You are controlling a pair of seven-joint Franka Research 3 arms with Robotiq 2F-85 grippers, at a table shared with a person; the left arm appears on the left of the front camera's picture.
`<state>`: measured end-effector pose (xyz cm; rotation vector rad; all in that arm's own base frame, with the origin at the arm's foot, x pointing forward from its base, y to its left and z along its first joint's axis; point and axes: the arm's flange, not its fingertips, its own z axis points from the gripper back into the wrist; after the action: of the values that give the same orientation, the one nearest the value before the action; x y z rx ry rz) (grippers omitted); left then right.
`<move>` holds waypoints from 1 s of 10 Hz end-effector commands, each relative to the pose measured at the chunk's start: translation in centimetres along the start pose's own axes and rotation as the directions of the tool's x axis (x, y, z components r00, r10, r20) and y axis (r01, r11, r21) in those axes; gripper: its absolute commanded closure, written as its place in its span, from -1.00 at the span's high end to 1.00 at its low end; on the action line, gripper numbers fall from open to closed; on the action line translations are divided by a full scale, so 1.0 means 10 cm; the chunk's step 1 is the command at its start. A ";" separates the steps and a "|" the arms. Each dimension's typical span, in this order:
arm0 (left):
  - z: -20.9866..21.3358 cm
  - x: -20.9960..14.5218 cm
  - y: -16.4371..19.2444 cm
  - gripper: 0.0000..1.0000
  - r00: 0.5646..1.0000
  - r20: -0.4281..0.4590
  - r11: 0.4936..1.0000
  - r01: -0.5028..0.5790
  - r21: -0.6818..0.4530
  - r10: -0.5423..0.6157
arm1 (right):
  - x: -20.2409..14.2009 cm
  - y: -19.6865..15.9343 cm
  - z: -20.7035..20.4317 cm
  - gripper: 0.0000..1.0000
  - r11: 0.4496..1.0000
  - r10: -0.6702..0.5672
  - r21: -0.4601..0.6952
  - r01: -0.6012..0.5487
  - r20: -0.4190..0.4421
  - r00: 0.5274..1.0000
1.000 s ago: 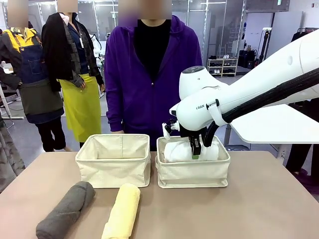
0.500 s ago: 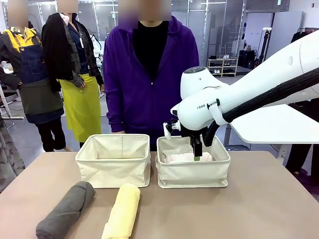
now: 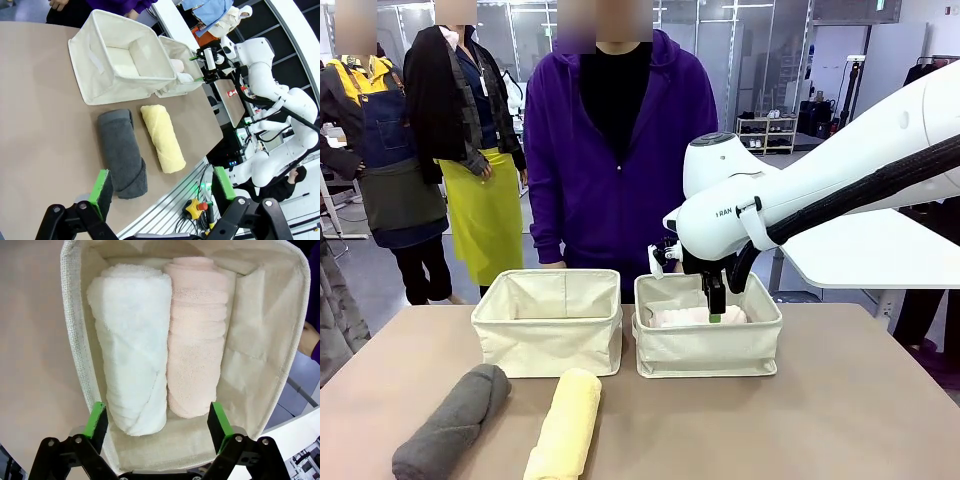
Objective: Divide the towels into two baskets.
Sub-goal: Pick up one hotel-folded towel from the bottom of the table and place it in the Fabric basket indicated by the person.
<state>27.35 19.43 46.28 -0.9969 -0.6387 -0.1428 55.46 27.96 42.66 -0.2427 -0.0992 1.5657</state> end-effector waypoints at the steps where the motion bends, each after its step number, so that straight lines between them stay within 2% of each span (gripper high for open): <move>1: 0.03 0.01 0.00 1.00 1.000 0.019 1.000 0.020 -0.024 -0.020 | 0.00 0.00 0.00 1.00 1.000 0.006 -0.003 -0.006 -0.005 1.000; 9: 0.03 0.01 0.00 1.00 1.000 0.019 1.000 0.020 -0.024 -0.020 | 0.00 0.00 0.00 0.99 1.000 0.000 0.000 0.000 0.000 1.000; 10: 0.03 0.01 0.00 1.00 1.000 0.019 1.000 0.020 -0.024 -0.020 | -0.03 0.12 0.33 1.00 0.999 0.009 -0.032 -0.010 -0.006 1.000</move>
<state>27.35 19.43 46.28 -0.9969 -0.6389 -0.1429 55.22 28.09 43.43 -0.2491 -0.1082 1.5672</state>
